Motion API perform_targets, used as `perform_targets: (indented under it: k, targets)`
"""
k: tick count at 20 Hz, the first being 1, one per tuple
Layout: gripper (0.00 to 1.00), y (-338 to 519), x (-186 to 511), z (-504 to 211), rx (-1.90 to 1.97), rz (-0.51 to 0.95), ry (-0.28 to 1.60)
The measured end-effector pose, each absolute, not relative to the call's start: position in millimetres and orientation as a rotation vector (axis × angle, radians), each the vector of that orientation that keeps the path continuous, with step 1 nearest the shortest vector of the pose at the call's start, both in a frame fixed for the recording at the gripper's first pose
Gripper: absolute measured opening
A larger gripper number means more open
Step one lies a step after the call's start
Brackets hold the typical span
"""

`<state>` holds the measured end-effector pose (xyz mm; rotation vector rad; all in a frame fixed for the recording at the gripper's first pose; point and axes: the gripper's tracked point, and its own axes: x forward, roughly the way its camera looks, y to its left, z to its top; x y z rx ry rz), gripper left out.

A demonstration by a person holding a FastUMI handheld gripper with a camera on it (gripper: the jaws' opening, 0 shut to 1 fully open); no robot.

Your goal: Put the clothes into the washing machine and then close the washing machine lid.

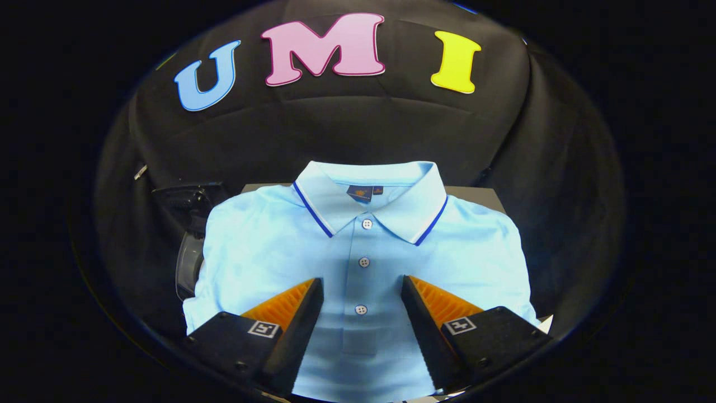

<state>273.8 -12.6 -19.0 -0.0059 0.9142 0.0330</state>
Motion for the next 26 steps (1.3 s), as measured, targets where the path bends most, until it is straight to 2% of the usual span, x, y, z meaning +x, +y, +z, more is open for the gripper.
perform_targets:
  k: [1,3,5,7,11,12,17,26]
  targets:
    - [0.84,-11.1,273.3,-19.1,-0.01,0.04,0.92]
    - [0.58,-10.3,273.0,-19.8,-0.021,0.03,0.928]
    - [0.57,-7.3,273.2,-18.7,-0.02,0.035,0.932]
    - [0.23,-4.0,273.2,-18.7,0.002,0.01,0.935]
    - [0.23,-5.8,271.7,-17.4,-0.012,-0.006,0.931]
    - [0.08,-3.7,272.6,-12.1,-0.02,-0.014,0.923]
    - [0.07,-4.5,272.7,-12.5,0.008,0.006,0.89]
    - [0.07,5.3,275.6,44.4,0.091,0.066,0.746]
